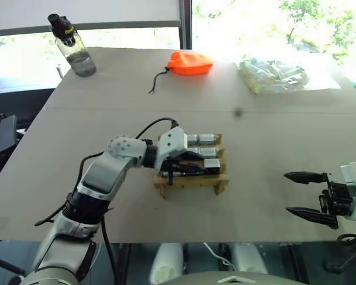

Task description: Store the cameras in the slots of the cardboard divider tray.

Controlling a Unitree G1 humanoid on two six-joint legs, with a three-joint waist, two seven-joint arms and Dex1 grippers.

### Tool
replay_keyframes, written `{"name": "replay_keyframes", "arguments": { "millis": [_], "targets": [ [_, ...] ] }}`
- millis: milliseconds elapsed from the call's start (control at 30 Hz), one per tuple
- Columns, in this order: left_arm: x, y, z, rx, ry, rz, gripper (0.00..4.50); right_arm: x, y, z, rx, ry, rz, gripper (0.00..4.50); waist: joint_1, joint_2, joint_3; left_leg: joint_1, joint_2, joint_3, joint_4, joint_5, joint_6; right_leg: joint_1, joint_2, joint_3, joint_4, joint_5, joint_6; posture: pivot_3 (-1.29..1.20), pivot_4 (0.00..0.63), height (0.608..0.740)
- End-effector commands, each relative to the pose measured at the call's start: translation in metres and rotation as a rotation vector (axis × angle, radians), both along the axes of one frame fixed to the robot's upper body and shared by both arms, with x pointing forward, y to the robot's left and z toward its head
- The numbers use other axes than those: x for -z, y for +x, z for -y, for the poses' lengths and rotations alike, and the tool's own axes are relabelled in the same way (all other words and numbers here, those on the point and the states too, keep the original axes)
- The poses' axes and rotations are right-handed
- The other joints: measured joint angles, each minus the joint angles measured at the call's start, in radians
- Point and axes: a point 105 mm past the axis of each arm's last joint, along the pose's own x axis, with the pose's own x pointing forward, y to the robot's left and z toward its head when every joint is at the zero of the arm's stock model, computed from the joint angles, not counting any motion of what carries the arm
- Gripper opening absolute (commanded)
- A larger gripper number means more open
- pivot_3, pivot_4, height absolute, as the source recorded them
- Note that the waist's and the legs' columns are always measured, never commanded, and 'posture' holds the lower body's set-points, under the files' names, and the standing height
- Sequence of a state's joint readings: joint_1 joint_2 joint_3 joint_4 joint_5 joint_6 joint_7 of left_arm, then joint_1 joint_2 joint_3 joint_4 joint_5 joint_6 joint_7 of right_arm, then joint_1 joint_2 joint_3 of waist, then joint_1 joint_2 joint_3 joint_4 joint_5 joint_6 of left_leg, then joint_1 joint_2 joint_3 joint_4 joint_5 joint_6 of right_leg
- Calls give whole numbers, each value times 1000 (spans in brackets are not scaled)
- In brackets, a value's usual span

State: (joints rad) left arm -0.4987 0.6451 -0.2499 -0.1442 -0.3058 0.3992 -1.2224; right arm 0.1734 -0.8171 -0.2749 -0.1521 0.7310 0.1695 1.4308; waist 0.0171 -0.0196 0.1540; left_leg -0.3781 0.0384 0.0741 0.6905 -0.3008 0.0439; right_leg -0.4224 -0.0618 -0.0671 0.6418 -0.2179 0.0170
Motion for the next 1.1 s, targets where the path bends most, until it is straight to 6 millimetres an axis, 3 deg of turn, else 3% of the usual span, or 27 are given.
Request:
{"name": "replay_keyframes", "arguments": {
  "millis": [33,833,900,933,1000,1100],
  "targets": [
    [-6,0,-1,11,18,56,615,-10,-1,2,0,18,54,4460,0,0,0,0,0,0,0,0,0,0,0,0,0,0,0,0,150,740],
    [1,-1,5,12,35,20,615,-16,1,-3,-35,63,122,4460,-1,0,0,0,0,0,0,0,0,0,0,0,0,0,0,0,150,740],
    [1,-6,5,28,34,-14,1632,-17,0,-4,-34,68,119,4500,-1,0,0,0,0,0,0,0,0,0,0,0,0,0,0,0,150,740],
    [-1,-8,5,29,23,-28,1857,-17,0,-4,-33,67,118,4500,-1,0,0,0,0,0,0,0,0,0,0,0,0,0,0,0,150,740],
    [-6,-5,5,1,-7,-19,2858,-17,-1,-4,-32,67,117,4500,-1,0,0,0,0,0,0,0,0,0,0,0,0,0,0,0,150,740],
    [-18,-6,0,-21,-64,-37,4015,-16,-1,-3,-30,66,113,4500,-1,0,0,0,0,0,0,0,0,0,0,0,0,0,0,0,150,740]
  ]
}}
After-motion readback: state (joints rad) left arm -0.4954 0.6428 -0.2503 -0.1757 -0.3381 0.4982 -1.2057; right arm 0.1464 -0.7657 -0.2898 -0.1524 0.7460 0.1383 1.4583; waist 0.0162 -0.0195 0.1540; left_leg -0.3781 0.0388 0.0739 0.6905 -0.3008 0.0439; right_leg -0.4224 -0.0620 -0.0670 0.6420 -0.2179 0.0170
